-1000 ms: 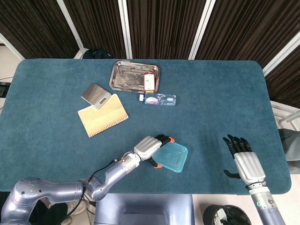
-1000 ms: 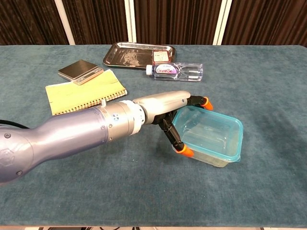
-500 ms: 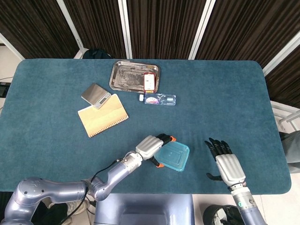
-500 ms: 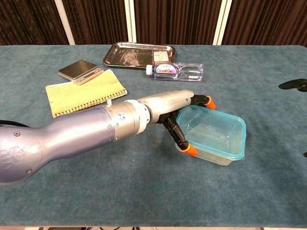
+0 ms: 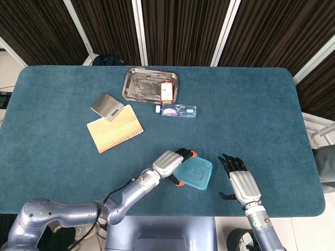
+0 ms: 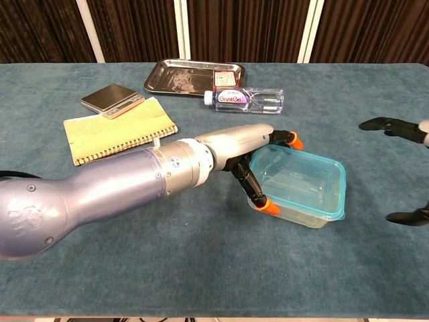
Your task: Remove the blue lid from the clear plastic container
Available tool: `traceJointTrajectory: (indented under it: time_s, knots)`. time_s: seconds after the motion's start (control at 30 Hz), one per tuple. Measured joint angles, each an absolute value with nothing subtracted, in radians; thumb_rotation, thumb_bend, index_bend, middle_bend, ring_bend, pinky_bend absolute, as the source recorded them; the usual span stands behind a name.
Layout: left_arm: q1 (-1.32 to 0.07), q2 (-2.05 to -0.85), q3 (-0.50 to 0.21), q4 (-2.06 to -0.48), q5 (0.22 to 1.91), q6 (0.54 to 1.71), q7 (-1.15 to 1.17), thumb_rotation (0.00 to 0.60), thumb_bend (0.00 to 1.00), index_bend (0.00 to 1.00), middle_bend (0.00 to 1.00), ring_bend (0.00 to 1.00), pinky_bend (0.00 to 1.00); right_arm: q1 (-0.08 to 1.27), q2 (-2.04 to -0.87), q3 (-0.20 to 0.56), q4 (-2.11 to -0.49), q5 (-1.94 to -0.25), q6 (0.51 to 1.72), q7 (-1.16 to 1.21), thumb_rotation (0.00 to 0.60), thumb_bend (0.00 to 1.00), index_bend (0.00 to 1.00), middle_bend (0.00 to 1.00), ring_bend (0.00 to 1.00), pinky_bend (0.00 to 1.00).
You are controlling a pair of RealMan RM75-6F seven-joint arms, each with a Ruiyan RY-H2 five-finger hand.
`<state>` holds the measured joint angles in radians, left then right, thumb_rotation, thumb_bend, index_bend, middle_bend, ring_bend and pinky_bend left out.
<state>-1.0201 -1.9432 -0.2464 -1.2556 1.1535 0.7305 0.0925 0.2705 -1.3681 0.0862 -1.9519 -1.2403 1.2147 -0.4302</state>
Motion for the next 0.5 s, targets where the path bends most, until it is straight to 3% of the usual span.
traceJointTrajectory:
  time_s: [0.5]
  knots:
    - [-1.032,-1.923,-0.261,-1.283,1.105,0.712,0.112,0.600,0.15,0.27,0.29,0.24,0.42,0.305,-1.445,0.084,-1.985,-1.141,1.238,-0.527,0.600,0.24,0.00,0.00,0.00,0.00]
